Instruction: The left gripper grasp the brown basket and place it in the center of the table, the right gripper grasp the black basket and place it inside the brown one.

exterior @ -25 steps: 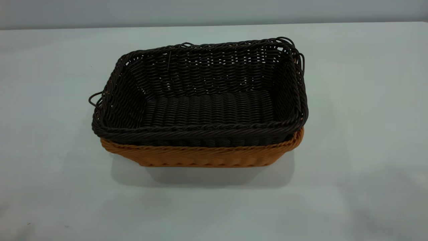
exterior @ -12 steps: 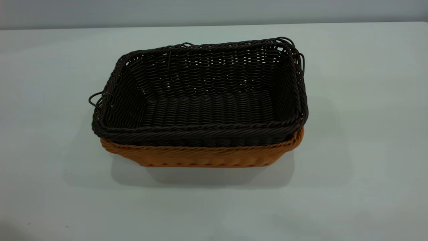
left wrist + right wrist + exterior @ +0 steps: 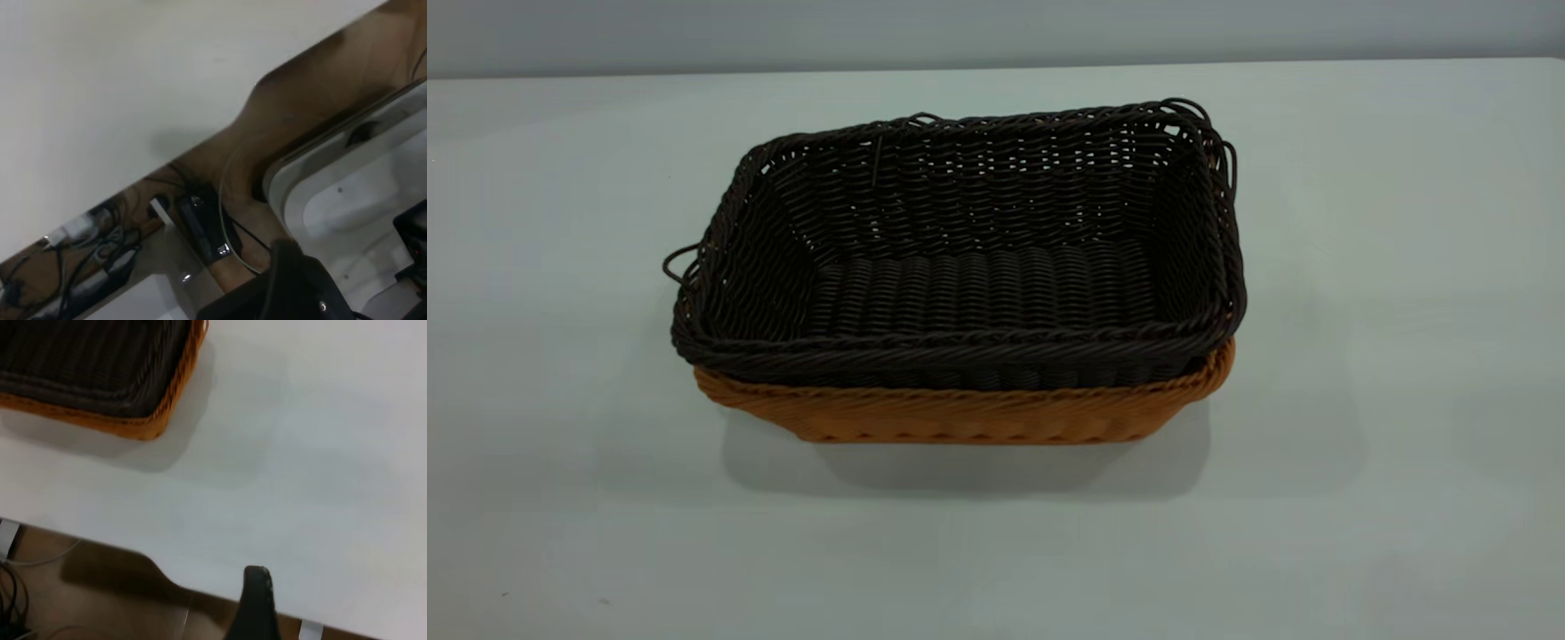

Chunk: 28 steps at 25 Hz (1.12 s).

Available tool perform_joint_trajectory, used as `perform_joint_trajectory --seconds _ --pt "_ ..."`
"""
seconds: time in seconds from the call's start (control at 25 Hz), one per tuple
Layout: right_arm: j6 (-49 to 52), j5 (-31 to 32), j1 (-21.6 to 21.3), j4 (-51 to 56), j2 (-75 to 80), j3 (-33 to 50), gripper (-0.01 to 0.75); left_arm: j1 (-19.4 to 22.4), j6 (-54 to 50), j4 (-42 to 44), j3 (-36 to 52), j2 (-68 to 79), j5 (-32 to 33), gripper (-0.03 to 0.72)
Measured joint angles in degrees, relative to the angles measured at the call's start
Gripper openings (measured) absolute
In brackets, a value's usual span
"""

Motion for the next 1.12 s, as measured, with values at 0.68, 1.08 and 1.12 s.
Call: perform_joint_trajectory --seconds 0.68,1.08,1.12 --pt "-0.1 -0.1 0.0 -0.1 -0.3 0.0 0.553 0.0 -0.1 -0.2 3.1 -17.2 -2.7 0.449" --pt "-0.1 -0.2 -13.7 0.0 -10.4 0.0 0.553 16.2 -0.1 -0.6 3.1 -21.8 -2.5 0.449" --pt "-0.1 -0.1 -14.3 0.0 -12.2 0.0 0.553 17.8 -0.1 -0.6 3.1 -22.5 -2.5 0.449"
